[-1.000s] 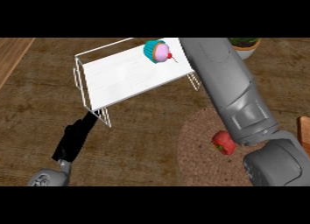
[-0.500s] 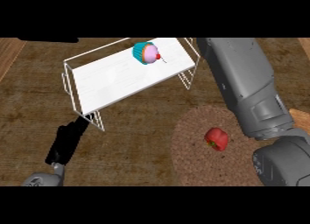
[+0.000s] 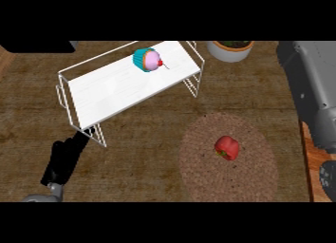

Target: Pick the cupcake from the placemat and place it in the tiered shelf

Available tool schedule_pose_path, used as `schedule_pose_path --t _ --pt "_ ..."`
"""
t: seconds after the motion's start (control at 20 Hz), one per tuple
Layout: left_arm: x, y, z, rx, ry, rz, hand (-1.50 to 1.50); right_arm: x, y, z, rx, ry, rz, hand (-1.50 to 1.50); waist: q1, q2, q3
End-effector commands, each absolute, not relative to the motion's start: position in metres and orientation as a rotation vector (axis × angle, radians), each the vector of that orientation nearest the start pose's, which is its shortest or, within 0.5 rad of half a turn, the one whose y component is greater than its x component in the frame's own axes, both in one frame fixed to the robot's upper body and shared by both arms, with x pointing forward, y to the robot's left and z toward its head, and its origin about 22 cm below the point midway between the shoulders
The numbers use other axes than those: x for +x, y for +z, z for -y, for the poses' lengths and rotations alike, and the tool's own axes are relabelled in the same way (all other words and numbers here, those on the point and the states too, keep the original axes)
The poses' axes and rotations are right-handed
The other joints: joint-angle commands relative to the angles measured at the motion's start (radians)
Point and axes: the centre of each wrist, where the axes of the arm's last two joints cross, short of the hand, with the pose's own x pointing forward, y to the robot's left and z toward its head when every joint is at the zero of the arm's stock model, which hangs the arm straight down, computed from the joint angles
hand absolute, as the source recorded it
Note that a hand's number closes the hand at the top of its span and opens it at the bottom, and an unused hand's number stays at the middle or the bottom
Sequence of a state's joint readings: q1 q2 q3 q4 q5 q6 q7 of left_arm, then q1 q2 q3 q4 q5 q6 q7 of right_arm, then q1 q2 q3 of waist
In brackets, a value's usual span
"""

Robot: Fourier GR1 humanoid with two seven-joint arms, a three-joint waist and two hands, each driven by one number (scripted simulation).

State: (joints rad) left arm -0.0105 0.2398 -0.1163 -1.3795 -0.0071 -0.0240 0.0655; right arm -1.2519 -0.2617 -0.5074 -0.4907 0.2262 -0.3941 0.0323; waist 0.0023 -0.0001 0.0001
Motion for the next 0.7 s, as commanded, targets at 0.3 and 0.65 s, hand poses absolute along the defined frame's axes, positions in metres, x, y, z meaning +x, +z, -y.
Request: schedule_pose_path --t 0.3,0.65 --pt "0.241 -0.036 -0.242 0.098 -0.281 1.312 0.00 0.441 0.202 0.349 -0.404 -0.123 1.715 -1.50 -0.011 -0.002 0.000" --pt "0.239 -0.042 -0.269 0.094 -0.290 1.314 0.00 0.430 0.196 0.354 -0.431 -0.019 1.690 -1.50 0.000 0.001 0.000"
